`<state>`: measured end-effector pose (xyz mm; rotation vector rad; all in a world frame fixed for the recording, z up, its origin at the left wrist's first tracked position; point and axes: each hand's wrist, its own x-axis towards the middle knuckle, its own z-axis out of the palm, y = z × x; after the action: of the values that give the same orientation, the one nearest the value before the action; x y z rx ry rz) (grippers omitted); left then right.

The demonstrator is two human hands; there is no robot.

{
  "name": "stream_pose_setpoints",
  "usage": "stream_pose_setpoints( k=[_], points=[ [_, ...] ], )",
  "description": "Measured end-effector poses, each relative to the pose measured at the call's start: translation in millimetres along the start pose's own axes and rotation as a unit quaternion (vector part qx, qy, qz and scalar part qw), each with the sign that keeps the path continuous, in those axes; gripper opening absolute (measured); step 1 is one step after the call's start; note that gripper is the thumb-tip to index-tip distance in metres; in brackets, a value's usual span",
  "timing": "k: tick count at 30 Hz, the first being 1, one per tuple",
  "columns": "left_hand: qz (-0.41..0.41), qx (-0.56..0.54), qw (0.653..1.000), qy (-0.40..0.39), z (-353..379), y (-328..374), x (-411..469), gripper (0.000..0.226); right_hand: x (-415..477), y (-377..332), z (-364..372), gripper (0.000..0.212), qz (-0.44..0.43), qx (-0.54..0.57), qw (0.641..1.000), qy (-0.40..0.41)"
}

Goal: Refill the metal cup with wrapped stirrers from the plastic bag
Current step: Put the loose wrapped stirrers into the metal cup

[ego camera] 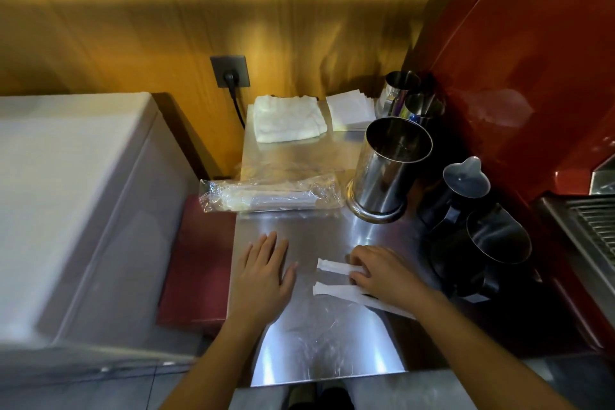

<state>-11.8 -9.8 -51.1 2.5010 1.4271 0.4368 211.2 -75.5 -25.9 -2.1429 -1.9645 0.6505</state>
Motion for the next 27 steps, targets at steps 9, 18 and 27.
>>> stream_pose_setpoints(
  k=[9,18,27],
  points=[
    [-0.001,-0.003,1.000,-0.017,0,1,1,0.050,25,-15,-8,0.018,-0.086,-0.220,0.971,-0.047],
    [-0.005,0.003,0.999,-0.033,0,0,1,0.055,22,-21,-39,0.031,-0.075,-0.153,0.985,-0.031],
    [-0.010,0.019,0.999,-0.045,-2,0,2,0.067,2,-57,-165,0.026,-0.063,0.093,0.967,0.228]
  ],
)
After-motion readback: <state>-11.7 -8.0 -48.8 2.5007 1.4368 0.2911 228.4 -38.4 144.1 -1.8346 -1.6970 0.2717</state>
